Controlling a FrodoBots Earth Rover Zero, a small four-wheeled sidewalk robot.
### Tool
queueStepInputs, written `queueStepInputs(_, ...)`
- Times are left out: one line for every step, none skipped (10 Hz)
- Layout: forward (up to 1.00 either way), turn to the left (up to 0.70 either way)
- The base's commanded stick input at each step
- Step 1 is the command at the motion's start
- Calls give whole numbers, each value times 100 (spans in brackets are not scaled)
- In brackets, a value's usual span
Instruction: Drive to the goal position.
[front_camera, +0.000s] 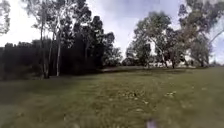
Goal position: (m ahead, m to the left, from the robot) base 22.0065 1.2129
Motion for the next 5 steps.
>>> queueStepInputs(70, 0)
queueStepInputs(70, 0)
queueStepInputs(70, 0)
queueStepInputs(70, -1)
queueStepInputs(70, -2)
